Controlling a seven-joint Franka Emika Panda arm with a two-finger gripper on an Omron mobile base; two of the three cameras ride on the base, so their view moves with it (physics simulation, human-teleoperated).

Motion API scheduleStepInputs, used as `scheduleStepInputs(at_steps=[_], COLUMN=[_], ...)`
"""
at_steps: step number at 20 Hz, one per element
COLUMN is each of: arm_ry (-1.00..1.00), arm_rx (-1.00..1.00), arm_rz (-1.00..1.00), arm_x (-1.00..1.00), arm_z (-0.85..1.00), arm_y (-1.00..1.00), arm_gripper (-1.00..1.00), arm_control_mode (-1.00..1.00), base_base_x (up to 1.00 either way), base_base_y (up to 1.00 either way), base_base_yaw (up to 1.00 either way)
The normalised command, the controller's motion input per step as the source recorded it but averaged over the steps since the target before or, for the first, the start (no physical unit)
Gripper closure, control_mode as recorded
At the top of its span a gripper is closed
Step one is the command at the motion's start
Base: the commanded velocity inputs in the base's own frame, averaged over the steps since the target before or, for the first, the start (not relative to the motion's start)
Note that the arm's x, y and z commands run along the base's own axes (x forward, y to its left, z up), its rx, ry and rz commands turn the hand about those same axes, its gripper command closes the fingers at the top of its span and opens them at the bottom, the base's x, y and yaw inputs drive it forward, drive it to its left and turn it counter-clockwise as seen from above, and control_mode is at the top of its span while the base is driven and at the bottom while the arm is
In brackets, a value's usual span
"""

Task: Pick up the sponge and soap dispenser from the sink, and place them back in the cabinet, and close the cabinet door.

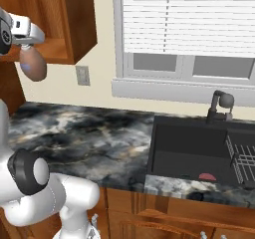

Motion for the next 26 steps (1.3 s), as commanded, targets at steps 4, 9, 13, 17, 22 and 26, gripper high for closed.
scheduleStepInputs(at_steps=[4,9,13,17,22,26], arm_ry=[-0.04,-0.04,-0.05,-0.03,-0.01,0.0], arm_rx=[0.0,0.0,0.0,0.0,0.0,0.0], arm_rz=[0.0,0.0,0.0,0.0,0.0,0.0], arm_x=[0.24,0.3,0.3,0.34,0.29,0.28], arm_z=[0.26,0.25,0.23,0.19,0.04,0.0], arm_y=[0.1,0.11,0.08,0.08,0.1,0.1], arm_gripper=[1.0,1.0,1.0,1.0,1.0,1.0], arm_control_mode=[-1.0,-1.0,-1.0,-1.0,-1.0,-1.0], base_base_x=[0.0,0.0,0.0,0.0,0.0,0.0], base_base_y=[0.0,0.0,0.0,0.0,0.0,0.0], base_base_yaw=[0.0,0.0,0.0,0.0,0.0,0.0])
